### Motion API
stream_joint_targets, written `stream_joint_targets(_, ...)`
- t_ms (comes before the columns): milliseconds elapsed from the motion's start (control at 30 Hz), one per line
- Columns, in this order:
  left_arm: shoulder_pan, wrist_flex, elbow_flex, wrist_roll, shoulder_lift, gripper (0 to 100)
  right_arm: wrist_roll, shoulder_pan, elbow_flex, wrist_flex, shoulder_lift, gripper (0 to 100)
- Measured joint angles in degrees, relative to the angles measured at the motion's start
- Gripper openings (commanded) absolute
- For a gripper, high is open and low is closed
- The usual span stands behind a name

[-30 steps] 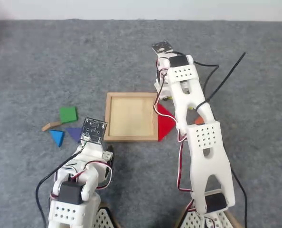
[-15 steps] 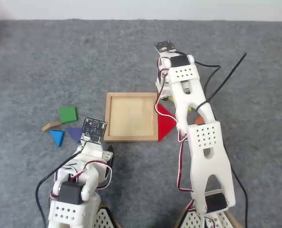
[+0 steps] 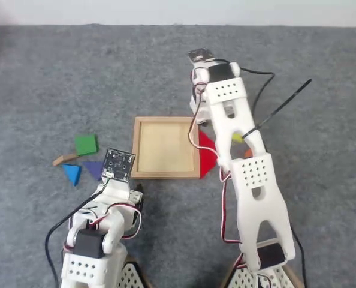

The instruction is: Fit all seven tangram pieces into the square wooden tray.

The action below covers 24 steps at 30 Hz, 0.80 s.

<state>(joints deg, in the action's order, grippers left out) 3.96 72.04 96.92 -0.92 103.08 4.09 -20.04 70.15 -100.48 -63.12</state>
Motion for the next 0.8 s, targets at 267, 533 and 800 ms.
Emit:
stream_joint_targets(267,0.0,0.0,0.0,0.0,0.0,10,-1.14,-1.85,0.53,0.0,0.0,29.7)
stream_joint_targets(533,0.0,0.0,0.0,0.0,0.0,10,0.09,1.85,0.35,-0.09,0.0,35.8)
stream_joint_targets(800,0.0,0.0,0.0,0.0,0.0,10,0.44,2.02,-0.97,0.0,-0.62,35.8)
